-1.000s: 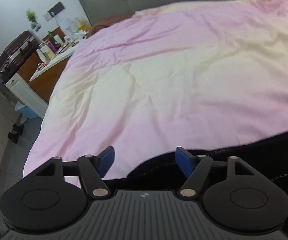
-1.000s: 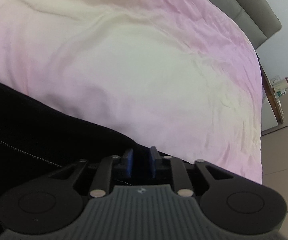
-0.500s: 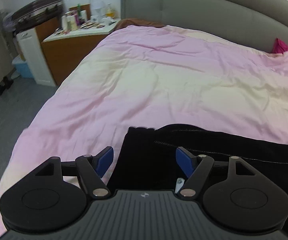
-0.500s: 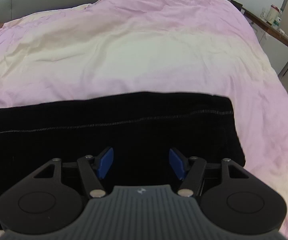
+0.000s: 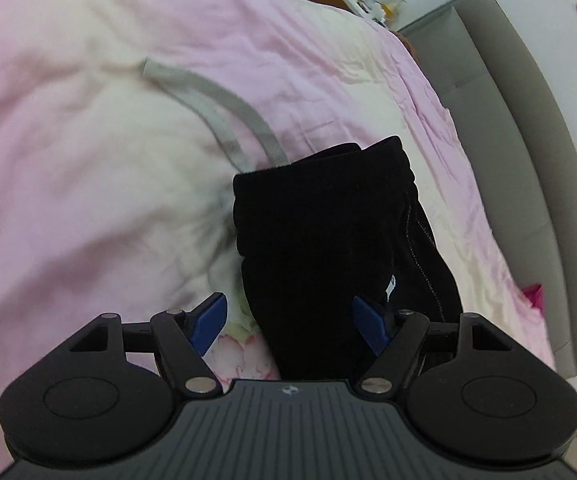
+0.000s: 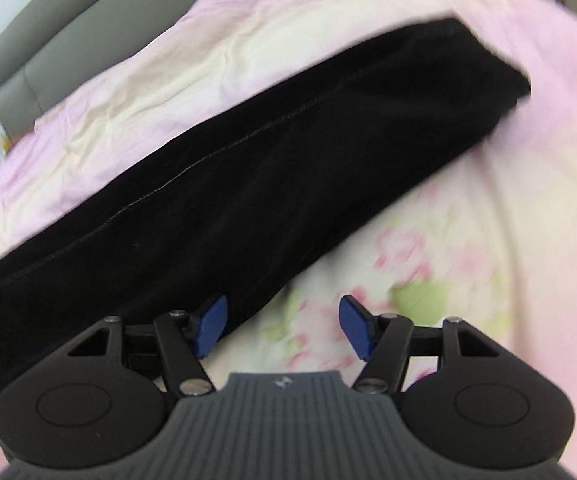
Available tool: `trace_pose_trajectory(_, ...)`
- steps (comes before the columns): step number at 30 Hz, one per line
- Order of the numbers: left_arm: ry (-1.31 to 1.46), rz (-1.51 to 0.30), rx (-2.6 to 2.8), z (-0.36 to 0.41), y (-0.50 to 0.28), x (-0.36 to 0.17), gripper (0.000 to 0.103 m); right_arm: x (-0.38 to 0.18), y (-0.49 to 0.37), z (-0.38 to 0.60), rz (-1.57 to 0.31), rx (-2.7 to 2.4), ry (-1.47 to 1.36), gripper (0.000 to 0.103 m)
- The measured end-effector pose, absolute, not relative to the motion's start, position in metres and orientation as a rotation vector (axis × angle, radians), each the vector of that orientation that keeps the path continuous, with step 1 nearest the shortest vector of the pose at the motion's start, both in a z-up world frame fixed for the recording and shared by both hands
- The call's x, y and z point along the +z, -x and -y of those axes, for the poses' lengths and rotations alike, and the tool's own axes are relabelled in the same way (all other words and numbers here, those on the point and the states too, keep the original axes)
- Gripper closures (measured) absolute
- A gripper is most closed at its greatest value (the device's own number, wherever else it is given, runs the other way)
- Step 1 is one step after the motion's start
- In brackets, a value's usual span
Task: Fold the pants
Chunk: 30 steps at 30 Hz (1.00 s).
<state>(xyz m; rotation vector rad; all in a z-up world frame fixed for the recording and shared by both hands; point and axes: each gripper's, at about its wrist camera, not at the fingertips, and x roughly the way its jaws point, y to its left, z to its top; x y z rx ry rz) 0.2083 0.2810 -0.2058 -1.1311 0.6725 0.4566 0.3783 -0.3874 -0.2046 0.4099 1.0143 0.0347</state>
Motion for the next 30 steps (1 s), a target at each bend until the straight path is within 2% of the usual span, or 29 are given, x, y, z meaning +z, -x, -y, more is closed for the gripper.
trace_pose_trajectory(5,1.319,-0.611,0.433,-0.288,-0.211,-0.237,0.016,-0.229,-0.376,0.376,-1.014,-0.008,-0.672,0.043)
trace_pose_trajectory(11,1.308,-0.585,0.407,-0.298,-0.231,-0.246,0.017,-0.249,-0.384,0.353,-0.993,-0.038,-0.816,0.042)
trace_pose_trajectory(12,1.303,-0.589,0.406,-0.300,-0.236,-0.248,0.018,-0.249,-0.388,0.349,-0.989,-0.035,-0.823,0.043)
trace_pose_trajectory(17,1.251,-0.641,0.449,-0.298,-0.255,-0.251,0.042,-0.260,-0.400,0.325,-0.973,-0.041,-0.847,0.044)
trace_pose_trajectory(19,1.232,-0.647,0.474,-0.296,-0.256,-0.246,0.049,-0.265,-0.402,0.320,-0.969,-0.082,-0.854,0.054)
trace_pose_trajectory(21,1.174,-0.647,0.489,-0.291,-0.256,-0.236,0.055,-0.267,-0.402,0.317,-0.968,-0.104,-0.854,0.076)
trace_pose_trajectory(23,1.106,-0.638,0.504,-0.284,-0.256,-0.220,0.060,-0.259,-0.406,0.320,-0.961,-0.096,-0.864,0.086)
trace_pose_trajectory(30,0.978,-0.638,0.518,-0.272,-0.254,-0.162,0.063,-0.211,-0.398,0.310,-0.874,-0.045,-0.793,0.091)
